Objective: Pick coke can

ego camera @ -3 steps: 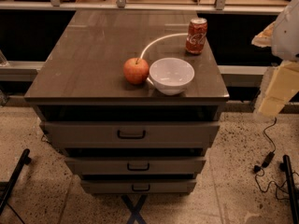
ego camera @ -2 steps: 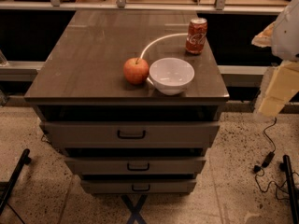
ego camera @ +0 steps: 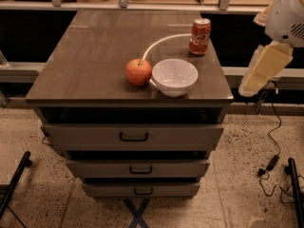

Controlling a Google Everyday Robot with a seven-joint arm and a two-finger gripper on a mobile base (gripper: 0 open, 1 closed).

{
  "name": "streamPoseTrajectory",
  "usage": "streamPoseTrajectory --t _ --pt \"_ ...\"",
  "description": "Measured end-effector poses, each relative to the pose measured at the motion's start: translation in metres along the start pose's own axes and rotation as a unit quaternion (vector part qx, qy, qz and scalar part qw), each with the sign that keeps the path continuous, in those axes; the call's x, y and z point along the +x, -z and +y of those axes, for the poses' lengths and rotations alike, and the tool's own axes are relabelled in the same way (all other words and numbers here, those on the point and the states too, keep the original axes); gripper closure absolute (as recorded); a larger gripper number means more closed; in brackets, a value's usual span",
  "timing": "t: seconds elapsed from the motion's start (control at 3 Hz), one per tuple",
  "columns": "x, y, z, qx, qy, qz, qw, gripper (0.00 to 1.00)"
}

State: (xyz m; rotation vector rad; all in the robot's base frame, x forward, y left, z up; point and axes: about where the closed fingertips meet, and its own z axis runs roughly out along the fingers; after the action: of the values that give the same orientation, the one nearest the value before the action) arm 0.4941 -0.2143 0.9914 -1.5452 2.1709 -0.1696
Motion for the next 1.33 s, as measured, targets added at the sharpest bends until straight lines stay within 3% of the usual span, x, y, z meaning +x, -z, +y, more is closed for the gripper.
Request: streamPoseTrajectory --t 0.33,0.67,1.0,1.33 --pt "-0.048 -0.02 -0.073 0.07 -0.021 -0.082 0.994 0.0" --pt "-0.078 -0.038 -0.114 0.113 -0.067 -0.138 0.9817 0.0" --pt "-0.091 -0.07 -0.139 0.13 -0.144 -0.195 0.9615 0.0" --pt "-0.092 -0.092 -0.165 0.152 -0.218 -0.245 0.9323 0.0"
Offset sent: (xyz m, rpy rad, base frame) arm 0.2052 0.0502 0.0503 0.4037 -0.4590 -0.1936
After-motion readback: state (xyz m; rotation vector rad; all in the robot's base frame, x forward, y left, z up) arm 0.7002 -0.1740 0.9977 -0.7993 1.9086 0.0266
